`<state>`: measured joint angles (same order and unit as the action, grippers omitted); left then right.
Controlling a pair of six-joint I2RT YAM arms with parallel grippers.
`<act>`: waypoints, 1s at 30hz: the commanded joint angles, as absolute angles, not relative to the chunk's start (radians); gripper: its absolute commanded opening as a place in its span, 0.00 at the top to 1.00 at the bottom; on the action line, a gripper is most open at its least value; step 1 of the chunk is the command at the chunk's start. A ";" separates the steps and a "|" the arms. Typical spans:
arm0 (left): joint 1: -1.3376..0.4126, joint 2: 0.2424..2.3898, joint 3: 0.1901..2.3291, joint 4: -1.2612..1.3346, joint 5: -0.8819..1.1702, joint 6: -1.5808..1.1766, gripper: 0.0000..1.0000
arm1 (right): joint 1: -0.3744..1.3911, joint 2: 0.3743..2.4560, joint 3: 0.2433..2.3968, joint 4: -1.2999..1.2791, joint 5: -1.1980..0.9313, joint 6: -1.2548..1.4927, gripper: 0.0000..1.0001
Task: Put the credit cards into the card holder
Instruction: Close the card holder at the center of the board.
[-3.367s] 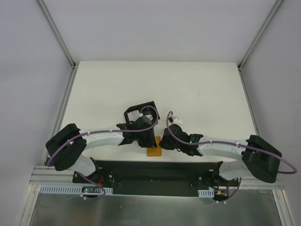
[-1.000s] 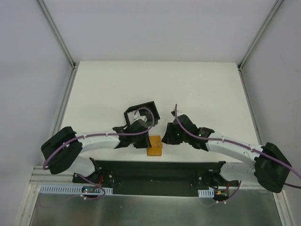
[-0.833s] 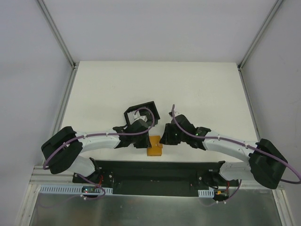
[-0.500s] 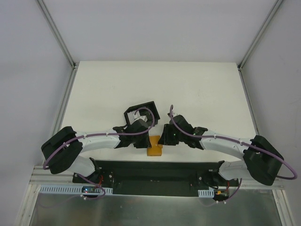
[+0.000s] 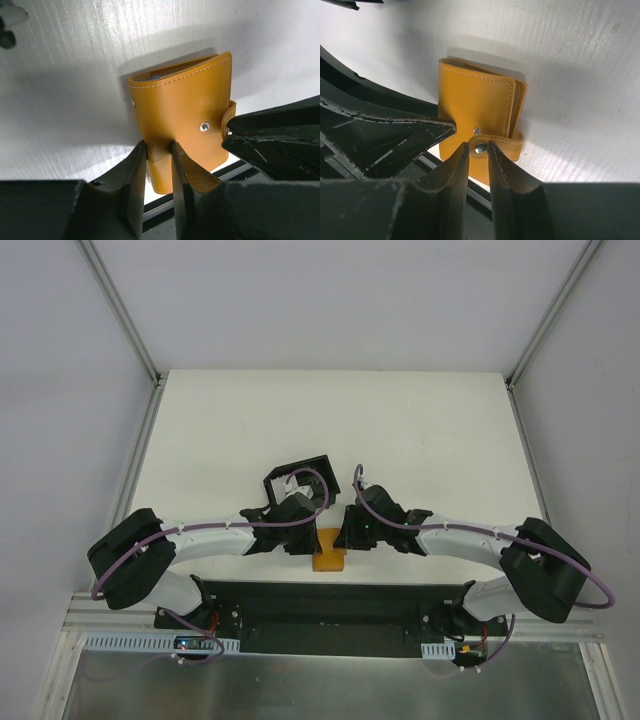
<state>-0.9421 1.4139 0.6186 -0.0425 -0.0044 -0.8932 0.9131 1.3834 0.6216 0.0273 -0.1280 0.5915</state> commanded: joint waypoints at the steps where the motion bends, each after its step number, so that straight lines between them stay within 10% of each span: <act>1: -0.942 1.459 0.598 -0.110 -0.029 -0.867 0.81 | 0.914 1.410 0.621 0.064 -0.155 0.598 0.76; 30: -0.942 1.436 0.589 -0.110 -0.015 -0.867 0.82 | 1.045 1.496 0.727 -0.084 0.113 0.623 0.77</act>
